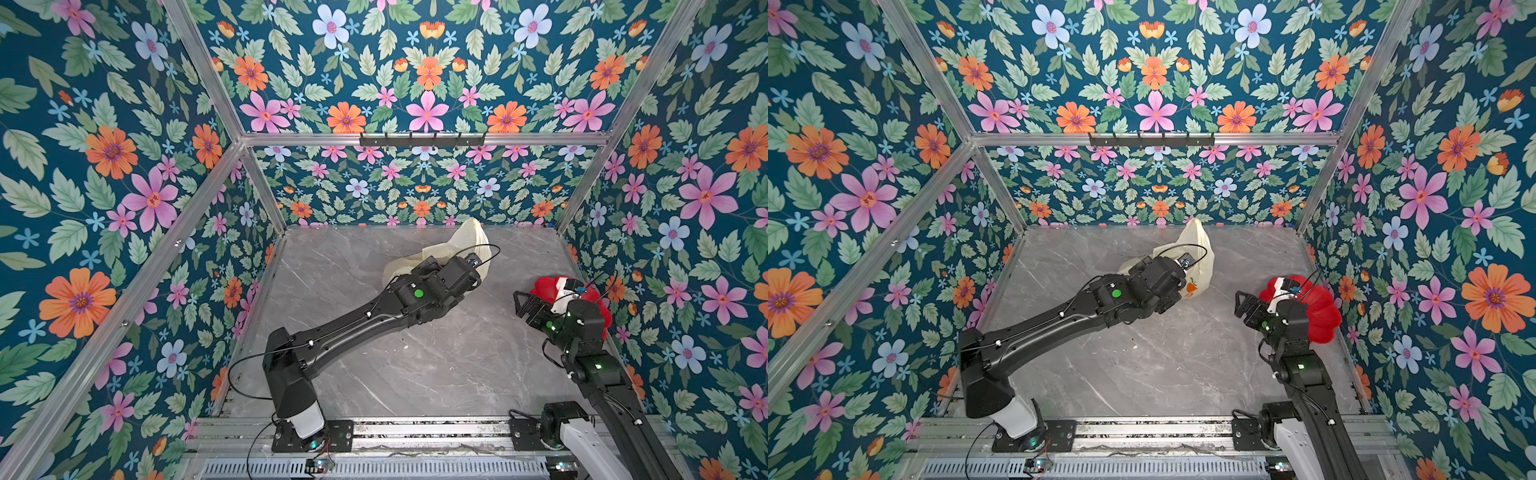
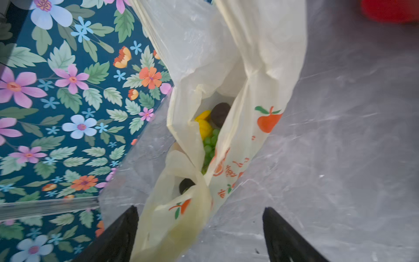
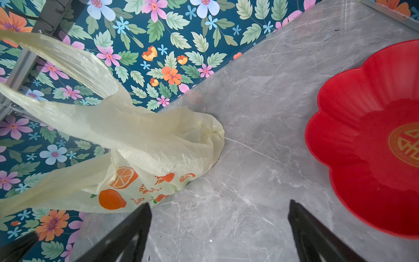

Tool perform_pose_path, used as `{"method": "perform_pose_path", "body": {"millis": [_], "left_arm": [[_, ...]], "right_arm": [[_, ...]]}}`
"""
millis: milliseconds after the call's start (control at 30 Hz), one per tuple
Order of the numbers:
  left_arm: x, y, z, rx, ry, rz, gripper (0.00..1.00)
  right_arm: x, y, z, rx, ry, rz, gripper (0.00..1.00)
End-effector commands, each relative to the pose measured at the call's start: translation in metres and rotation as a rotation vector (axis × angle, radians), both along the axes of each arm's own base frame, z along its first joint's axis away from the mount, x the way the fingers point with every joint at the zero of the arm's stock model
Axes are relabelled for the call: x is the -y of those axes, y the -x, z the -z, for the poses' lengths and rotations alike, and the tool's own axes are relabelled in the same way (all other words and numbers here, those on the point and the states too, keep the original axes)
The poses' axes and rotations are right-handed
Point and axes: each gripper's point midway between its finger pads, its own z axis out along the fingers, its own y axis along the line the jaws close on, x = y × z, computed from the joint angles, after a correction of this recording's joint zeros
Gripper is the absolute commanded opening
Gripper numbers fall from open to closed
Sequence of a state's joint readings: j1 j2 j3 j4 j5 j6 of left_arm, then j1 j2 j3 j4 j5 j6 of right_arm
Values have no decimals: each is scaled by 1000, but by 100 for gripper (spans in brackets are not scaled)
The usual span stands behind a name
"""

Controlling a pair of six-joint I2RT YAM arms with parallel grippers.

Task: Take fruits out of the plastic bag
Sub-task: Pick up the plastic bag from the top-center of the table.

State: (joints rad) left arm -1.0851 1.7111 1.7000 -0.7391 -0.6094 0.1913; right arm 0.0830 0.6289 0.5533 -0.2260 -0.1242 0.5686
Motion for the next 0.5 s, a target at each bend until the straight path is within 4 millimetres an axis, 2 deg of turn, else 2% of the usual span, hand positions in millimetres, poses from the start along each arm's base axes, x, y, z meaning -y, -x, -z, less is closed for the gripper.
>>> {"method": "perform_pose_path", "body": {"millis": [0,233,367,467], "left_arm": [[-20,-25,-11,92,-105,-92,88],[-22,-49,-5,64,-28,-139,84],[-20,-52,-9,25,76,-137,65],[-21,-57,-18,24,198,-158,56]], "right_arm": [[-1,-1,-5,25,-14,1,96],[0,1,-3,19,-2,1,96],[1,1,0,8,3,7,96],[-11,-1,-3,8,2,-67,96]]}}
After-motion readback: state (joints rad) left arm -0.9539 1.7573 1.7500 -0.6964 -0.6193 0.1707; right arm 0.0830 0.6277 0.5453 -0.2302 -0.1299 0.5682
